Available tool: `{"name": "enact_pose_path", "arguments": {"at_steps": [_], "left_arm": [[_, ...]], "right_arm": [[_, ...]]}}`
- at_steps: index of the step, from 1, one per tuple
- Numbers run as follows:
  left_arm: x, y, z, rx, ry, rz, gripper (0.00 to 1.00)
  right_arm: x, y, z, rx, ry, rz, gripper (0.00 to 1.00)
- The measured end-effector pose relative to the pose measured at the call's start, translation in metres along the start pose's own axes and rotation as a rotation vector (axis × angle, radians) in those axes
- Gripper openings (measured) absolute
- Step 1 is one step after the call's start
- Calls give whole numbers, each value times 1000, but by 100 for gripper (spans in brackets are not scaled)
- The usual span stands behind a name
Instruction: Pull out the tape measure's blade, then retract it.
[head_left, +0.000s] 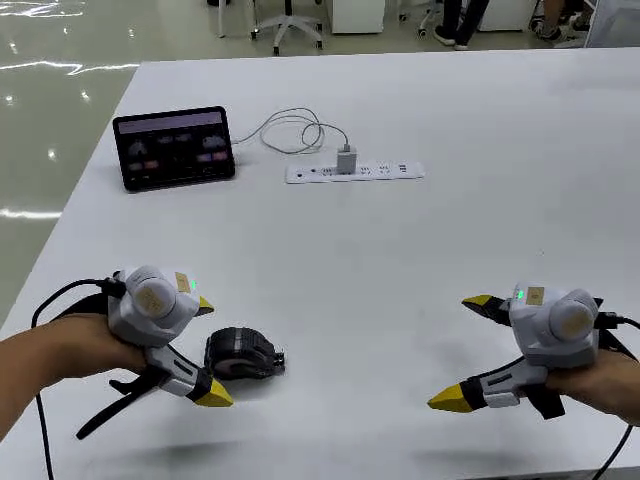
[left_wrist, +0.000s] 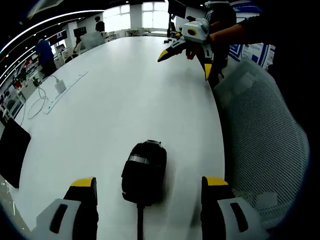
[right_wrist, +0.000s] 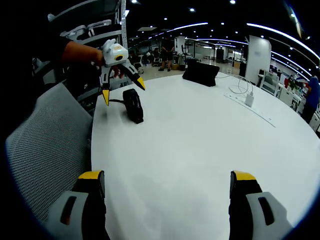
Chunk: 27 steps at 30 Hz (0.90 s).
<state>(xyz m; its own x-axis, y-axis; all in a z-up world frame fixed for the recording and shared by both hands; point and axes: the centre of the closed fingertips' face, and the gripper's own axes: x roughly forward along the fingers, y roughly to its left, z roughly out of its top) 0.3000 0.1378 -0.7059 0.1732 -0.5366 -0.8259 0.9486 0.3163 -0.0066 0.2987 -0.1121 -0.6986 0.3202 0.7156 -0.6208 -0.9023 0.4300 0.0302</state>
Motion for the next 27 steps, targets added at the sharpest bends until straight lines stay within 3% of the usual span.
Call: {"name": "enact_pose_path", "arguments": {"at_steps": [10, 16, 19, 21, 22, 27], "left_arm": [[20, -3, 4, 93, 75, -63, 62], [31, -5, 8, 129, 94, -82, 51], [35, -2, 8, 185, 112, -71, 41], [35, 7, 7, 247, 134, -34, 35], [35, 3, 7, 229, 133, -58, 35], [35, 3, 6, 270, 143, -66, 34]], "right_arm": [[31, 16, 21, -58, -18, 84, 100], [48, 25, 31, -89, -20, 130, 97], [57, 29, 37, -101, -23, 150, 94], [63, 31, 40, -108, -21, 163, 93], [67, 33, 43, -113, -22, 170, 92], [84, 44, 49, -126, -17, 215, 85]]}}
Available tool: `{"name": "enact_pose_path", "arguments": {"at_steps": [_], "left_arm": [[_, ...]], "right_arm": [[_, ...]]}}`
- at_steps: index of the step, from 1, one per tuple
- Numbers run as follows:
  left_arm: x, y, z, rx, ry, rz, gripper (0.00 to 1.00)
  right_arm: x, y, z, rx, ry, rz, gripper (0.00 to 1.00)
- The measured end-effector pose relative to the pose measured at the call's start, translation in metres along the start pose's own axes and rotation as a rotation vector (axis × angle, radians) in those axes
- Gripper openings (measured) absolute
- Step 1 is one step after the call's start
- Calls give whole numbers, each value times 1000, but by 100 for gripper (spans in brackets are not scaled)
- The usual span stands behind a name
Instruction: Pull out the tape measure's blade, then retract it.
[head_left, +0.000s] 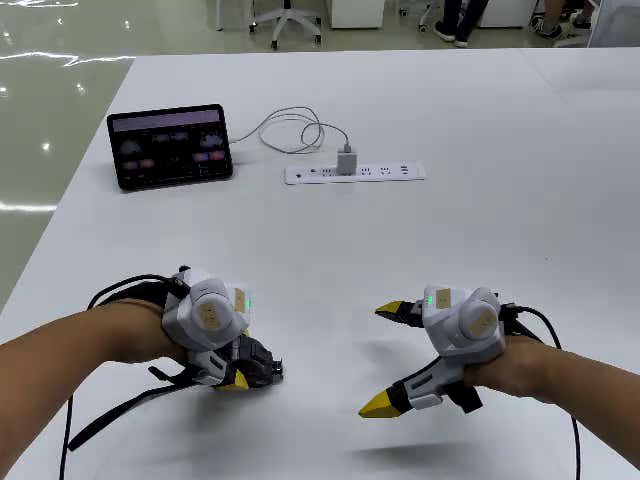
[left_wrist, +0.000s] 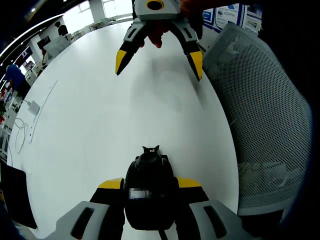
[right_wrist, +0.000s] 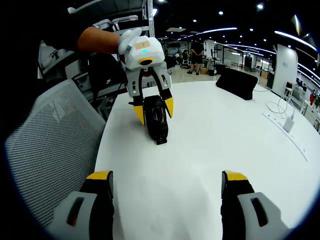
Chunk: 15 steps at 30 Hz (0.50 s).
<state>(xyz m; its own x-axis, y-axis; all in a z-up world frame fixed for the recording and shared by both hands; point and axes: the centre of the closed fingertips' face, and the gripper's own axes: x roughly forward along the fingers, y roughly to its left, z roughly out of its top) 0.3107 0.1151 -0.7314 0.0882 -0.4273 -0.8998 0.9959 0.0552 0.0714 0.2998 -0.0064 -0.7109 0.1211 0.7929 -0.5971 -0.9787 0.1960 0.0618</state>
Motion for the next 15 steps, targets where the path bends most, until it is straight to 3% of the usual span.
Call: {"name": "enact_pose_path", "arguments": {"at_steps": [7, 15], "left_arm": [[1, -2, 0, 32, 9, -22, 33], [2, -3, -1, 18, 20, -14, 33]], "right_arm": [[30, 14, 10, -49, 3, 60, 76], [58, 26, 19, -97, 19, 119, 64]]}}
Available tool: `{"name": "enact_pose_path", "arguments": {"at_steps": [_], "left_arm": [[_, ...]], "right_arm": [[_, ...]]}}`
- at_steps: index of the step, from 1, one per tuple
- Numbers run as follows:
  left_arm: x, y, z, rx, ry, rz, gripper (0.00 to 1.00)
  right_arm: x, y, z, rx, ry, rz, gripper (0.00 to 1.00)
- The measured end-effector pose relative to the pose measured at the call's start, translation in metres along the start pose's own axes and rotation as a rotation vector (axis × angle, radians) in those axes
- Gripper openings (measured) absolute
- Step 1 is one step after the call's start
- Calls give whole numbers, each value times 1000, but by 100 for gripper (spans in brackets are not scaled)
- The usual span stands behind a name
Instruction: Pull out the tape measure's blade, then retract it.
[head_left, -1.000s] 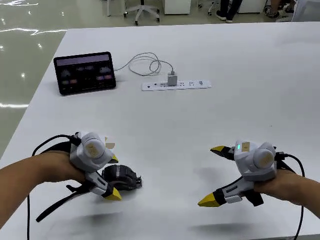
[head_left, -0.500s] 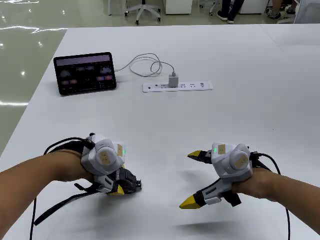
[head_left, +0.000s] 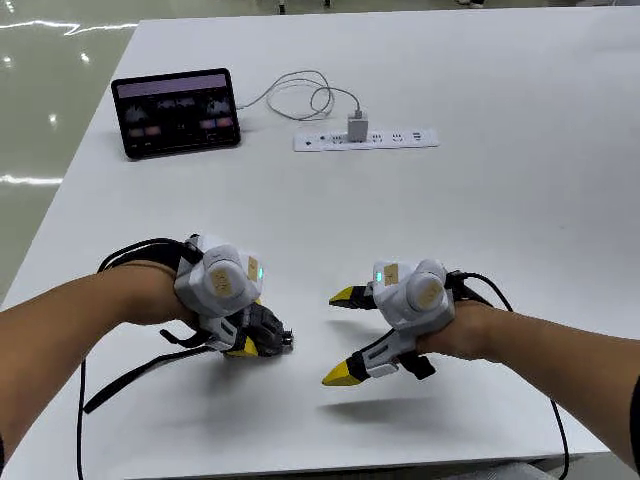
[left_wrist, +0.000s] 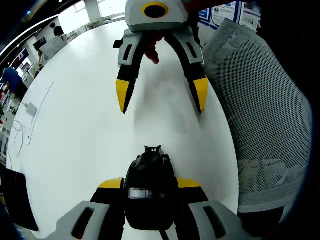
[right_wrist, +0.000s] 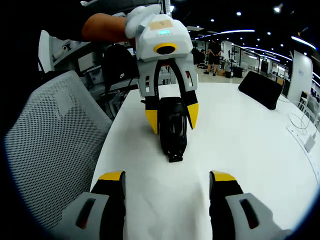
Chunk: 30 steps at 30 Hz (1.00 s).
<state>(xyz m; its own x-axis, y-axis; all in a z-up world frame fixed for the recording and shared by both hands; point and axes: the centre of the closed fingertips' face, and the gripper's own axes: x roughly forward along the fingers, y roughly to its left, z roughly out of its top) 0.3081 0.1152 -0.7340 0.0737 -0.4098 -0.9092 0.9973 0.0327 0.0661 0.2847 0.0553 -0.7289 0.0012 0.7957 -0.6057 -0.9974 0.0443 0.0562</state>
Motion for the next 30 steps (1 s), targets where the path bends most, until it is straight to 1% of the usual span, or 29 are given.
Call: {"name": "enact_pose_path", "arguments": {"at_steps": [2, 3, 5, 6, 7, 10, 12, 15, 18, 19, 21, 26, 27, 29, 30], "left_arm": [[0, 0, 0, -3, 2, 1, 33], [0, -1, 0, 1, 2, 2, 33], [0, 0, 0, -7, 2, 5, 33], [0, 0, 0, -10, 1, 6, 33], [0, -1, 0, -13, 0, 8, 33], [1, -1, 0, -22, 3, 10, 33], [1, -1, 0, -17, 9, 9, 33], [1, 0, -1, -21, 10, 2, 33], [1, -1, -1, -23, 8, 0, 33], [1, -1, -1, -22, 8, 0, 33], [1, -1, -1, -25, 6, -2, 33], [1, 0, -1, -33, 7, -13, 34], [2, 0, -1, -35, 7, -14, 34], [2, 0, -1, -34, 7, -14, 34], [2, 0, -1, -34, 6, -14, 34]], "right_arm": [[6, 0, 1, -14, 4, 2, 61], [9, -1, 2, -33, 10, 2, 59], [15, -1, 3, -36, 22, 5, 51], [17, -2, 0, -47, 45, 3, 47], [21, -2, 0, -47, 56, 7, 43], [28, -2, 6, -56, 48, 14, 38], [32, -2, 9, -55, 49, 17, 36], [37, -3, 7, -71, 65, 14, 33], [38, -3, 5, -70, 75, 18, 28], [39, -4, 4, -66, 78, 16, 25], [41, -9, 4, -57, 75, -10, 21], [44, -7, 6, -58, 70, 7, 21], [45, -9, 7, -65, 72, 0, 20], [47, -12, 10, -63, 60, -16, 15], [48, -18, 11, -49, 57, -42, 12]]}}
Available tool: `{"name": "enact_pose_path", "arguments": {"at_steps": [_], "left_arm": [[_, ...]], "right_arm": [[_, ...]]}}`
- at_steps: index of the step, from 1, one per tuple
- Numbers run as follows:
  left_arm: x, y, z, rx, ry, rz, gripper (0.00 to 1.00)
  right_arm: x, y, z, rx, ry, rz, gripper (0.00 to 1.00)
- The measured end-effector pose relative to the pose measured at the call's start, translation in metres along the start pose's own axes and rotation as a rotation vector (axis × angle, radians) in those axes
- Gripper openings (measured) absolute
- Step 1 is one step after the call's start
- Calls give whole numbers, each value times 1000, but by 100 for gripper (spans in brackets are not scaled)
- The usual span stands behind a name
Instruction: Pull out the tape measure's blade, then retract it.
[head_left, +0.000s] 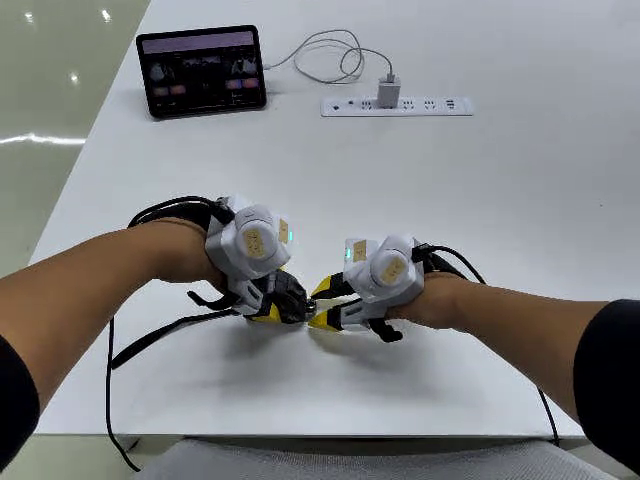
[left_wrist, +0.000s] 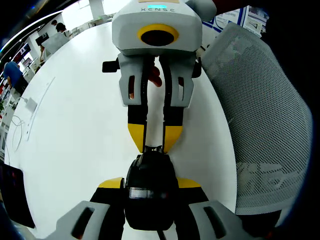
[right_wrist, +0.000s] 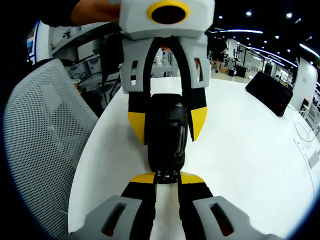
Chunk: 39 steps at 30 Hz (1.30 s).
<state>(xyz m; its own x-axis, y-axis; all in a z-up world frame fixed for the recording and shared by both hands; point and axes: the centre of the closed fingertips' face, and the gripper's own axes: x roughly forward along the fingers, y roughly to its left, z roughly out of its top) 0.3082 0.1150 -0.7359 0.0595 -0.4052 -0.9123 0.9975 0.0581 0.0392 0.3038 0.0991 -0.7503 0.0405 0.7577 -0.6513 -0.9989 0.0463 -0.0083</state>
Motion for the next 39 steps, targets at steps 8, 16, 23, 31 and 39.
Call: {"name": "enact_pose_path", "arguments": {"at_steps": [8, 16, 23, 31, 39], "left_arm": [[1, 0, 0, -3, 3, 4, 34], [0, 0, -1, -14, -1, 2, 34], [0, 0, -1, -26, 1, 3, 34], [1, -2, -1, -4, 23, 6, 34], [1, -1, 0, -29, 14, 7, 34]], "right_arm": [[2, 4, -1, -4, 13, 37, 11], [1, 5, -2, -61, 26, 36, 8], [-1, 3, -4, -63, 36, 36, 8], [-3, 5, -5, -60, 47, 45, 7], [-13, 2, -13, -64, 65, 47, 7]]}}
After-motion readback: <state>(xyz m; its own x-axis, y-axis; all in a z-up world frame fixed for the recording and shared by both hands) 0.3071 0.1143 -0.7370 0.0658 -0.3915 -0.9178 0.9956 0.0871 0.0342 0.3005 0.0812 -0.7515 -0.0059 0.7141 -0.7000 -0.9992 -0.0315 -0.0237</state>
